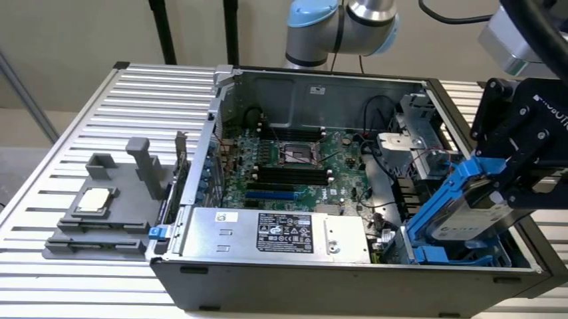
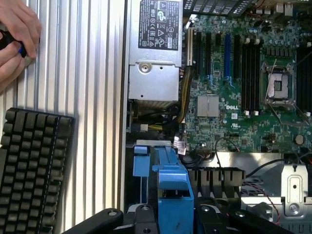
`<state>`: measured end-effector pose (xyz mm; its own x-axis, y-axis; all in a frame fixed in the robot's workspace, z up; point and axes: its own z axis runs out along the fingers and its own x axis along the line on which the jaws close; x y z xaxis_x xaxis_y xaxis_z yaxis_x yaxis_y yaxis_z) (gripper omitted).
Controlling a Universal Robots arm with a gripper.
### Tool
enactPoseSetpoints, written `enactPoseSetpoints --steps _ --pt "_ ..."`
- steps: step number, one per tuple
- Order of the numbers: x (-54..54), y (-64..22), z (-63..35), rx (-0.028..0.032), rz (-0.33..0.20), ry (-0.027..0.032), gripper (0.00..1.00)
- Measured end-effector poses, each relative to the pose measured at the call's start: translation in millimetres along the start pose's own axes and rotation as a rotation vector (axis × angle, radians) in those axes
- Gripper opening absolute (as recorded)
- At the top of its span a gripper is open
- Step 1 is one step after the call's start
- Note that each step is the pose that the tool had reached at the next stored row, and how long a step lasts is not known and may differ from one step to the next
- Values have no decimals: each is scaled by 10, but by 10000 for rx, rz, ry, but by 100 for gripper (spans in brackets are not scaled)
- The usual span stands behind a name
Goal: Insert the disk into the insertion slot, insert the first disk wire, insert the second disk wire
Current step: 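Insert the disk into the insertion slot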
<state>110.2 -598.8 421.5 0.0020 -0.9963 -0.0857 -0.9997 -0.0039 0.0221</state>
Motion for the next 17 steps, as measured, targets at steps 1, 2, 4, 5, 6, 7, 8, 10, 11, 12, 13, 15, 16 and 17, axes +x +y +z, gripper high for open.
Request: enactPoseSetpoints --steps 1,2,4,5,6,7,8,10,11,12,13,15,16,17 --pt "-3 0 5 0 -3 1 32" --pt "-4 0 10 0 -6 0 32" --pt "-4 0 19 0 -11 -1 32" --pt "-4 0 23 0 -14 -1 32" --pt "-4 0 27 -1 -16 1 32" --pt "-4 0 30 -1 -18 1 32" --pt "-4 0 34 -3 -21 -2 34" --pt "-5 0 38 -1 -25 2 34" --pt "-5 -1 41 -1 -28 1 40" --pt "-5 -1 43 -1 -30 2 40" --pt "-6 -1 46 -1 -33 -1 40" --pt "-6 -2 49 -2 -37 1 40" --pt "-7 -7 50 -2 -38 2 40" --pt "-7 -19 50 -2 -38 3 40"
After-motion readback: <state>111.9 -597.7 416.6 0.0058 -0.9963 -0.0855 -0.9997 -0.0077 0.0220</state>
